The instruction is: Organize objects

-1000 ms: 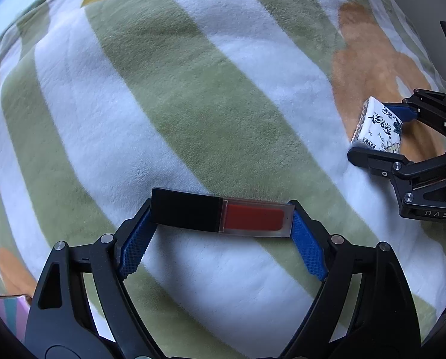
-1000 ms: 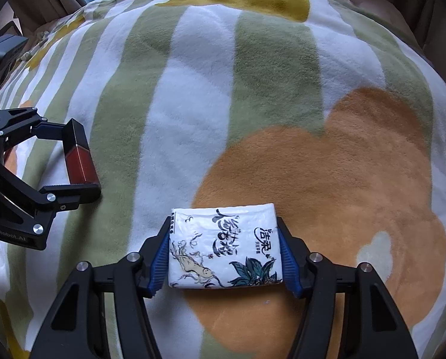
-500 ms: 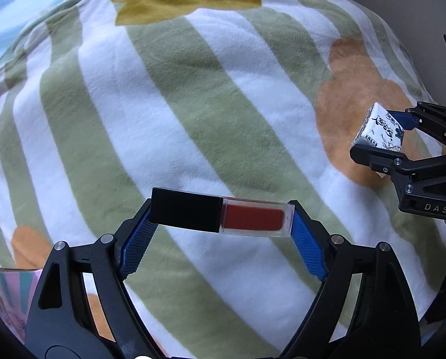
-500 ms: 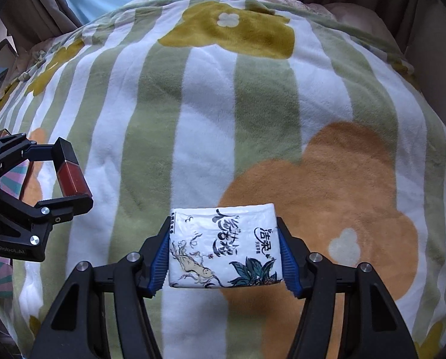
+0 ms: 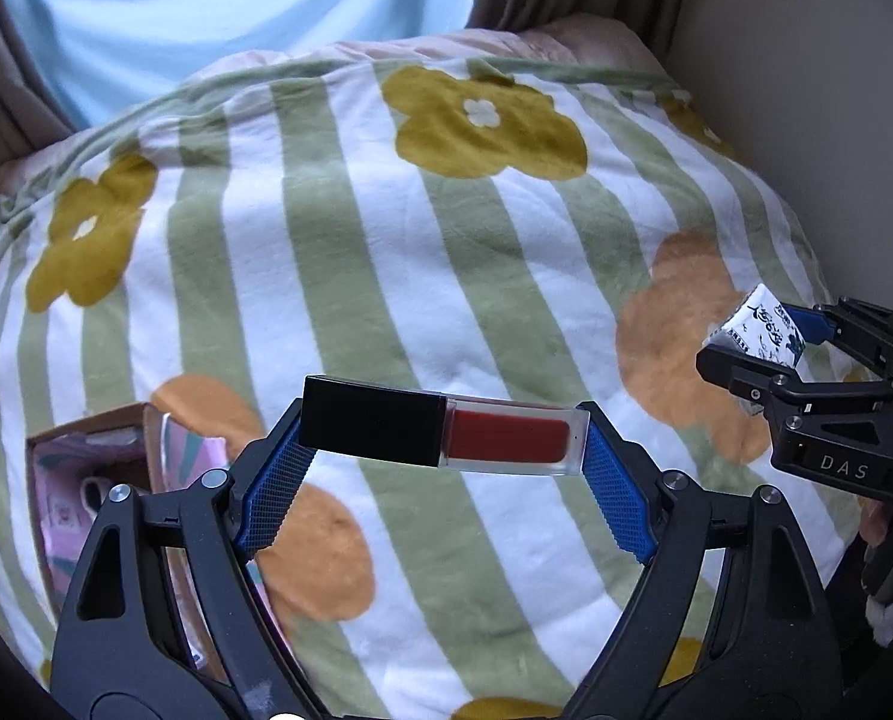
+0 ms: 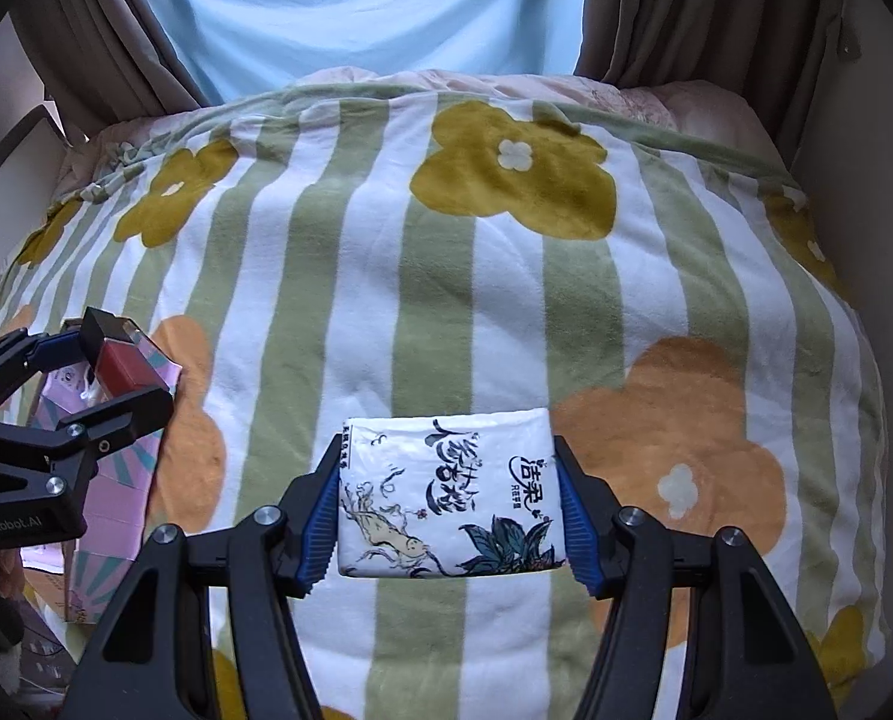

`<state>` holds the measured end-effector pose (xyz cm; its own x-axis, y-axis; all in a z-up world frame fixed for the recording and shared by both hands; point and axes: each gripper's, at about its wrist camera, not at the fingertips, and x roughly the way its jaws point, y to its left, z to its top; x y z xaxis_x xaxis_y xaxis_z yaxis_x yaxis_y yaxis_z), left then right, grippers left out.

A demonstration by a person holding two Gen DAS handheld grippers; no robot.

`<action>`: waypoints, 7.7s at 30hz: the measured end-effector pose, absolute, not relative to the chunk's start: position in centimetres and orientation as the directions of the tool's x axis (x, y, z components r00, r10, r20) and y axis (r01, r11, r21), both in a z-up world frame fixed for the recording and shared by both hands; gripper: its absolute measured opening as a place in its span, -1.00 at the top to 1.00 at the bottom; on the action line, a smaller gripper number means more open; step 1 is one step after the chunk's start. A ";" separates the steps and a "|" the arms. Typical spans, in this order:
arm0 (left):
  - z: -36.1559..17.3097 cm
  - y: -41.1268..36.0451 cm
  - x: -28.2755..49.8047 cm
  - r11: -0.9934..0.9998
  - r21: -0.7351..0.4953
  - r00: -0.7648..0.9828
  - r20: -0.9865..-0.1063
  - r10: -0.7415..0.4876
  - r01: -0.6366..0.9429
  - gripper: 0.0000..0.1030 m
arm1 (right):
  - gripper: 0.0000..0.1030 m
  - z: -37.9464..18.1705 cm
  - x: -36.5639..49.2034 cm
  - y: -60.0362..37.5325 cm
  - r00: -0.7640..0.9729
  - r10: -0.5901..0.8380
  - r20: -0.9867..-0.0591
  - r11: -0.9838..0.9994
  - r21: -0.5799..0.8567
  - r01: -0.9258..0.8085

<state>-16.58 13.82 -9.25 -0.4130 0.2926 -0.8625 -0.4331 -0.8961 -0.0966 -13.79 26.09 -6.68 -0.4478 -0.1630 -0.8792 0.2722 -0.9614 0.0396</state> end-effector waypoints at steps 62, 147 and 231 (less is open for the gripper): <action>-8.5 -16.0 -1.1 -0.957 -0.156 -0.430 -0.902 0.037 0.245 -0.62 | -0.12 -5.0 -5.4 -2.8 -0.268 -0.321 -0.908 -0.704 0.039 0.710; -3.3 -7.6 -2.7 -0.988 -0.146 -0.478 -0.865 0.153 -0.052 -0.99 | -0.99 -0.4 -3.6 9.9 -0.394 -0.333 -0.857 -0.823 0.060 0.565; -0.9 -1.1 -2.3 -0.992 -0.099 -0.523 -0.844 0.123 -0.075 -0.99 | -0.99 -1.3 -1.1 21.2 -0.473 -0.157 -0.867 -0.977 0.067 0.202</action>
<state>-2.26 -1.15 -0.86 -0.5226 0.1233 -0.8436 -0.0748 -0.9923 -0.0987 -1.13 21.21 -1.32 -0.4729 -0.1574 -0.8669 0.2021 -0.9771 0.0672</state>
